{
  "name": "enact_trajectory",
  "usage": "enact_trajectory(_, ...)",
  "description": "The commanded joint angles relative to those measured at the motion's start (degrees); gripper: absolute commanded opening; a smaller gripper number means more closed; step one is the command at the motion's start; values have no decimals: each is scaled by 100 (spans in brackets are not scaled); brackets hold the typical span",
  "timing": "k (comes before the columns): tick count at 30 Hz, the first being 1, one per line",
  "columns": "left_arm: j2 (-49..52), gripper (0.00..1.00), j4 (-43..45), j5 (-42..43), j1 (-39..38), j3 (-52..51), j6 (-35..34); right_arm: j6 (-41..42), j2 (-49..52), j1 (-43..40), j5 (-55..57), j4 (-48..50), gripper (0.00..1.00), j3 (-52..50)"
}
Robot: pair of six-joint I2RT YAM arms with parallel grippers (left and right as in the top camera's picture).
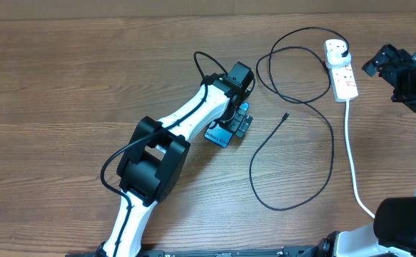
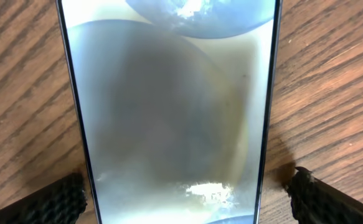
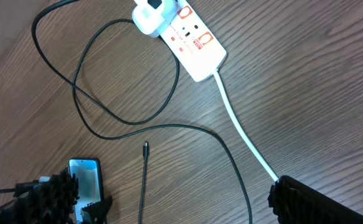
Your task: Plug charger to phone and switch on socket
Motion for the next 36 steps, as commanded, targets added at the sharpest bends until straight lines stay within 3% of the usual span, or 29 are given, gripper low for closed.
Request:
enact_trajectory(1, 164, 100, 0, 59, -28, -142, 129, 24, 17, 4, 37, 35, 100, 140)
enact_trajectory(3, 195, 93, -26, 59, -28, -142, 127, 22, 17, 4, 37, 37, 100, 140)
enact_trajectory(17, 291, 77, -103, -151, -28, -144, 129, 24, 17, 4, 37, 35, 100, 140)
enact_trajectory(19, 291, 78, -103, -151, -28, -144, 131, 24, 17, 4, 37, 37, 100, 142)
enact_trajectory(22, 291, 89, -122, -149, -28, -144, 131, 24, 17, 4, 37, 37, 100, 142)
enact_trajectory(27, 291, 87, -122, -155, -26, -144, 155, 24, 17, 4, 37, 35, 100, 140)
enact_trajectory(32, 291, 93, -118, -232, -28, -144, 149, 24, 17, 4, 37, 35, 100, 140)
enact_trajectory(36, 291, 93, -149, -232, -28, -144, 136, 24, 17, 4, 37, 37, 100, 140)
